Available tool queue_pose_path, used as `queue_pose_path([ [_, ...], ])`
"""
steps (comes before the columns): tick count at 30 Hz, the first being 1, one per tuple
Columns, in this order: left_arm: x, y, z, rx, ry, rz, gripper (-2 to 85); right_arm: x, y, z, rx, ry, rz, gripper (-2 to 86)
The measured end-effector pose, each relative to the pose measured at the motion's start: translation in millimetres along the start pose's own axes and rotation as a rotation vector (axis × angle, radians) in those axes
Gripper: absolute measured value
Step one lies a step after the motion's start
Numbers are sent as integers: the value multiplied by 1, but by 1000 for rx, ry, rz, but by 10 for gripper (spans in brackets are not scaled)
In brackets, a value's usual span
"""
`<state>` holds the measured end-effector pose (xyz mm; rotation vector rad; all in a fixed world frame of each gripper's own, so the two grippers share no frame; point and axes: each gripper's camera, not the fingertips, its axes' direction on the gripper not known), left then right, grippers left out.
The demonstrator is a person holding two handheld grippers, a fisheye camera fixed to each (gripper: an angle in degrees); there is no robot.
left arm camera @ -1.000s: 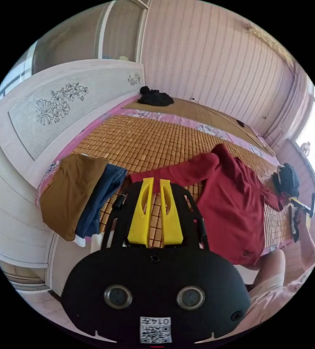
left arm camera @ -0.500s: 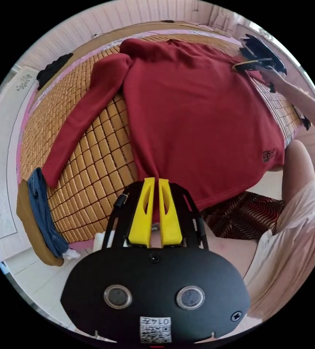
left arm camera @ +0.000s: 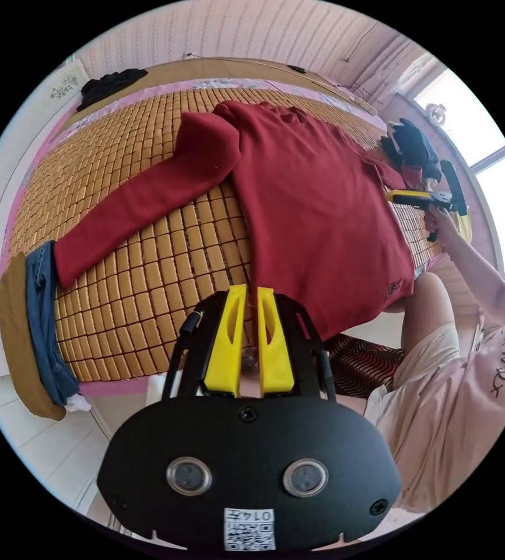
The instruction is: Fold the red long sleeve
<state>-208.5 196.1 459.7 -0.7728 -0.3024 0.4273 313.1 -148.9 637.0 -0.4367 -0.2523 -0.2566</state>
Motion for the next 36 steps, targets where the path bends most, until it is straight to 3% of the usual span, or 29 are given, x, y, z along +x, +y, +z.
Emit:
queue_pose_path([
  [5, 43, 11, 38, -80, -57, 3, 77, 0, 85, 3, -117, -70, 85, 130],
  [8, 45, 8, 47, -98, -43, -46, 68, 2, 113, 23, -230, -85, 158, 108],
  [11, 56, 0, 52, -162, -97, 23, 42, -5, 124, 32, -197, -18, 162, 50],
  [18, 72, -12, 50, -200, -157, 65, 63, 14, 137, 35, -100, -83, 237, 81],
  [21, 81, -24, 26, -82, -176, 86, 65, 49, 141, 16, 34, 14, 313, 90],
  [25, 114, -61, 15, 24, -40, 187, 63, 101, 125, 7, 181, 238, 399, 111],
  [30, 173, -126, 38, 84, 213, 321, 66, 161, 103, 30, 244, 294, 526, 145],
  [33, 210, -161, 54, 73, 301, 408, 66, 190, 106, 69, 122, 322, 568, 57],
  [36, 239, -184, 69, 51, 309, 482, 66, 198, 142, 68, 201, 250, 654, 8],
])
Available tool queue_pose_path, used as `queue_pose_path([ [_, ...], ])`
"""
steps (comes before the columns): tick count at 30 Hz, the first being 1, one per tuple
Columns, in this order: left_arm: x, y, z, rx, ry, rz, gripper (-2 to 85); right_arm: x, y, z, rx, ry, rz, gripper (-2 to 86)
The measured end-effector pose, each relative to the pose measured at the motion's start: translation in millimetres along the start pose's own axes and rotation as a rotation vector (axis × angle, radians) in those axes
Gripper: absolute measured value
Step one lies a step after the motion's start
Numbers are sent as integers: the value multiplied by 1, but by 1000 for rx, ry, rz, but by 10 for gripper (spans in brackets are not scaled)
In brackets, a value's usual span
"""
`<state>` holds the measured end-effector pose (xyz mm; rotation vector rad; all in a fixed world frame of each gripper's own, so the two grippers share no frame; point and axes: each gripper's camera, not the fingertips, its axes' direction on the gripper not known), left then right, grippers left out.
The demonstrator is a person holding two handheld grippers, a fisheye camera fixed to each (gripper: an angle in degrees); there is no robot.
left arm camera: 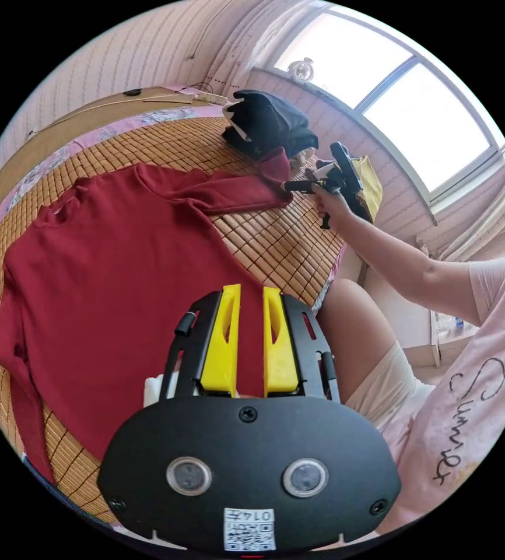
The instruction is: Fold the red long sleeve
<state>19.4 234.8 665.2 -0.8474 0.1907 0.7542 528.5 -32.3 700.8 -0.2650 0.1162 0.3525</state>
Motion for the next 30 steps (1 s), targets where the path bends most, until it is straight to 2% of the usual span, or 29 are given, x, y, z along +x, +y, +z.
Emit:
queue_pose_path([
  [2, 4, -20, 14, -16, 31, 38, 66, 30, 43, -33, 157, -85, 125, 2],
  [4, 6, -35, 22, -20, 40, 59, 66, 60, 85, -47, 215, -170, 250, 1],
  [7, 11, -61, 31, -34, -14, 117, 66, 100, 151, -44, 197, -363, 428, 4],
  [10, 12, -93, 36, -22, -131, 183, 67, 113, 187, -50, 211, -273, 488, 8],
  [14, 1, -151, 55, -14, -229, 163, 69, 120, 178, -48, 275, -209, 472, 42],
  [17, -6, -189, 81, -45, -287, 117, 72, 116, 163, -17, 201, -132, 504, 85],
  [19, -13, -207, 99, -82, -281, 64, 79, 112, 164, 1, 172, -171, 534, 91],
  [21, -21, -219, 121, -145, -285, 6, 88, 100, 171, 4, 221, -130, 533, 77],
  [23, -30, -226, 145, -233, -299, -33, 90, 84, 172, 10, 193, 48, 483, 23],
  [25, -30, -227, 146, -217, -280, -25, 79, 76, 172, 12, 188, 101, 431, 2],
  [30, -34, -231, 142, -241, -241, -45, 39, 82, 175, 14, 224, 33, 470, -5],
])
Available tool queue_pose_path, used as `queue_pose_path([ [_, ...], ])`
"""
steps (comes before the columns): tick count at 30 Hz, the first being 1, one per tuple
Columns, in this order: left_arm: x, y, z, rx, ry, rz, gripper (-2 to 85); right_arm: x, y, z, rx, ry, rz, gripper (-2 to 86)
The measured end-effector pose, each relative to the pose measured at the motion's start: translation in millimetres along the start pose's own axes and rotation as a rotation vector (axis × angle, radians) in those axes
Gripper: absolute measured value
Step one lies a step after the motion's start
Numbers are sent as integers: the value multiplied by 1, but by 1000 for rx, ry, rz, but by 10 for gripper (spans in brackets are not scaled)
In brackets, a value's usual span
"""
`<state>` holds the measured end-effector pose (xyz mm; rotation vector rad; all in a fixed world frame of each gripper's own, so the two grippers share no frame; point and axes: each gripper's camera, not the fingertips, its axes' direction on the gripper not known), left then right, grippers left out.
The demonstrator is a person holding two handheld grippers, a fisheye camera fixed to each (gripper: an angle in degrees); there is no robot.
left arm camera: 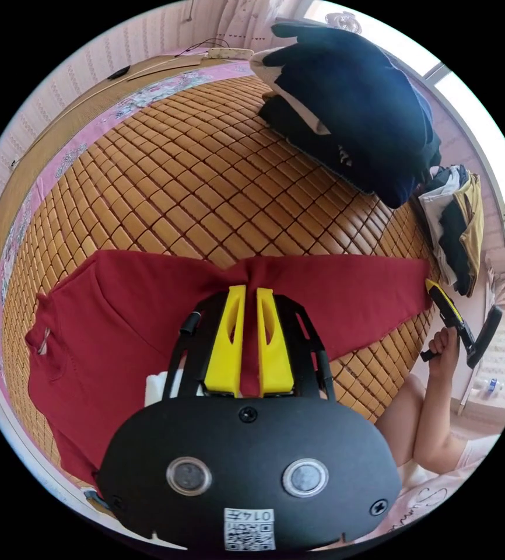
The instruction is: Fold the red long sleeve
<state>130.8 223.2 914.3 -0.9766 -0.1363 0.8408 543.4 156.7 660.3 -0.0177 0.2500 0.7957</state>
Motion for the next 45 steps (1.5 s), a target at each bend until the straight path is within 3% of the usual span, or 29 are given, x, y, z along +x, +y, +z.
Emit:
queue_pose_path([
  [10, -7, 23, -6, 72, -11, -56, 65, -11, -5, 3, -2, 48, -74, -5],
  [15, -19, 76, -53, 239, 72, -36, 62, -18, -12, 1, -14, 90, -90, -5],
  [21, -40, 213, -99, 377, 217, -77, 63, -27, -21, -4, 9, 142, -109, -8],
  [24, -65, 297, -111, 375, 169, -191, 63, -30, -41, -17, -60, 155, -117, -9],
  [27, -100, 388, -124, 379, 84, -386, 64, -57, -44, -58, 7, 112, -235, -9],
  [30, -138, 481, -137, 429, 34, -616, 64, -108, -30, -93, 62, 41, -406, -8],
  [35, -192, 622, -142, 518, -67, -1026, 62, -252, 3, -99, -77, -199, -780, -3],
  [41, -242, 685, -135, 518, -226, -1232, 88, -432, 59, -104, -219, -501, -1134, 31],
  [45, -267, 688, -134, 491, -362, -1262, 99, -526, 98, -112, -309, -617, -1325, 45],
])
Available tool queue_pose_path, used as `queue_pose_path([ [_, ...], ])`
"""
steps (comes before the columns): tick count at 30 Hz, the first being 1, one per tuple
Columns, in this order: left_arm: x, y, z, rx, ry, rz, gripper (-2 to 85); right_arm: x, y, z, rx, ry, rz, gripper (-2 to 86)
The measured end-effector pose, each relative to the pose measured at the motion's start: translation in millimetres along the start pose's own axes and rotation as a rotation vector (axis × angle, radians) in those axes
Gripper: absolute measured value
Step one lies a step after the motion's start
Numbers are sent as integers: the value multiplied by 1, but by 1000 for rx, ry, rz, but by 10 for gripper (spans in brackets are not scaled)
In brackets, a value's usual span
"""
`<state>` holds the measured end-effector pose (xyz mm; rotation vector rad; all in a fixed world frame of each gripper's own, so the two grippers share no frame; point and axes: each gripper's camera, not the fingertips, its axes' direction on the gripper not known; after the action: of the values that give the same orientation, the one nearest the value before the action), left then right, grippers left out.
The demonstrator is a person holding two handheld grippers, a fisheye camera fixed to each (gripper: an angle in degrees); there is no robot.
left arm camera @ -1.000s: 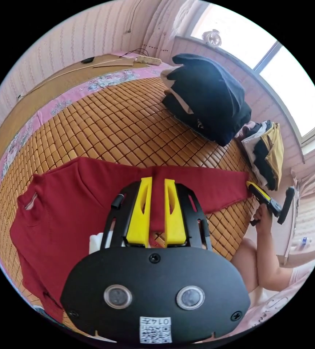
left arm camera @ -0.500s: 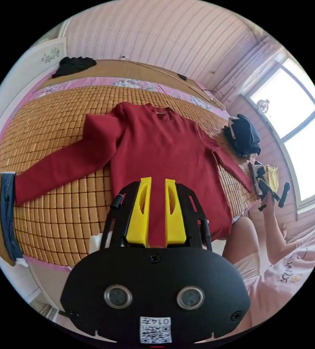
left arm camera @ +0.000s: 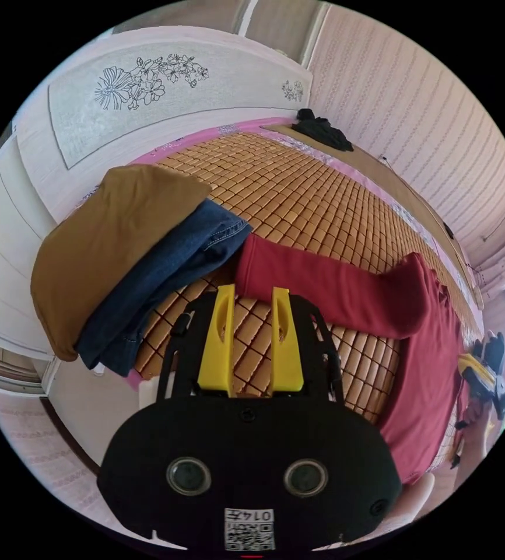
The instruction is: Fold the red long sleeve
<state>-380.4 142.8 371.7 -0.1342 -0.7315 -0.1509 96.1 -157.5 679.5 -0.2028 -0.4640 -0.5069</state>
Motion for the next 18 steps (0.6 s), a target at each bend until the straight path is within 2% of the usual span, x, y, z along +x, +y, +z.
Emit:
queue_pose_path([
  [4, -9, -8, 36, -82, -36, -32, 93, -40, -69, 38, -84, -15, -129, 56],
  [5, -5, -6, 33, -34, -60, 26, 80, -45, -84, 48, -121, -21, -133, 58],
  [7, -2, -8, 31, -54, -64, 91, 56, -50, -104, 59, -159, -18, -123, 58],
  [8, -4, -6, 22, -28, -6, 102, 47, -52, -115, 67, -172, 1, -117, 59],
  [9, -6, -5, 13, 11, 41, 104, 46, -53, -120, 72, -183, 14, -118, 59],
  [11, -19, -4, -38, 231, 230, 116, 44, -55, -138, 91, -256, -8, -85, 68],
  [13, -32, -9, -76, 369, 258, 148, 44, -62, -147, 88, -253, -126, -47, 80],
  [15, -49, -17, -97, 408, 220, 159, 47, -74, -150, 70, -162, -197, -28, 83],
  [17, -66, -29, -93, 338, -34, 180, 54, -90, -150, 46, -113, -225, -52, 86],
  [18, -71, -30, -88, 321, -86, 173, 56, -92, -148, 41, -113, -242, -60, 87],
])
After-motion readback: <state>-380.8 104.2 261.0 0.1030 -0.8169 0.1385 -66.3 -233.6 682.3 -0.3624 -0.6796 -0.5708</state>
